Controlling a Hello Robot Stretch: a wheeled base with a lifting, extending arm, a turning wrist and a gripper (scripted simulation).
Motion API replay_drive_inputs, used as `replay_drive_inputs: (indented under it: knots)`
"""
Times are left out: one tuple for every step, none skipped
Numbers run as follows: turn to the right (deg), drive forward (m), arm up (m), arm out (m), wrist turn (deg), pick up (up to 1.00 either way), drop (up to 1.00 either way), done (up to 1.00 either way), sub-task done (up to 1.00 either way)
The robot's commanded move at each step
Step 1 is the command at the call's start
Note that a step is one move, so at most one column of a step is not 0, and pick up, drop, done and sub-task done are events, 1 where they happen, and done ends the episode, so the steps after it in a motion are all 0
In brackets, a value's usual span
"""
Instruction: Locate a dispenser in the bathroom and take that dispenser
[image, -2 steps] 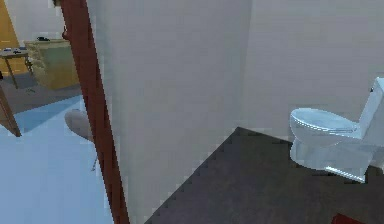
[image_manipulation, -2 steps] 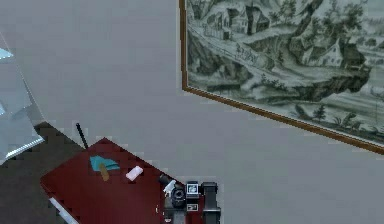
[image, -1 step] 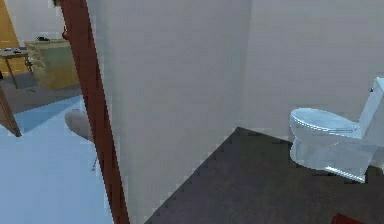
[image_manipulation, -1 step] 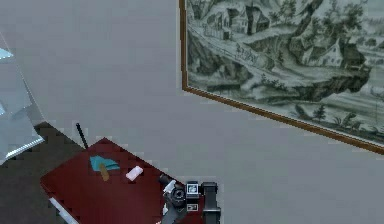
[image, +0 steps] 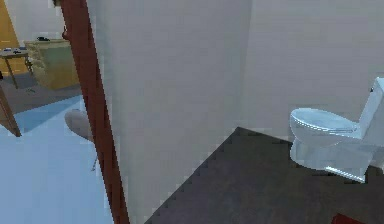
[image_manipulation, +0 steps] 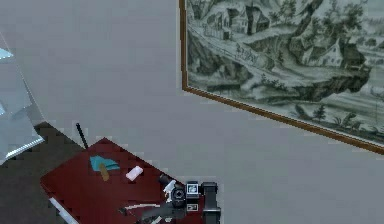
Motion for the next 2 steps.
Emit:
replay_drive_inputs:
  knots:
    - [0.0, 0.0, 0.0, 0.0, 45.0, 0.0, 0.0, 0.0, 0.0]
    - [0.0, 0.0, 0.0, 0.0, 18.0, 0.0, 0.0, 0.0, 0.0]
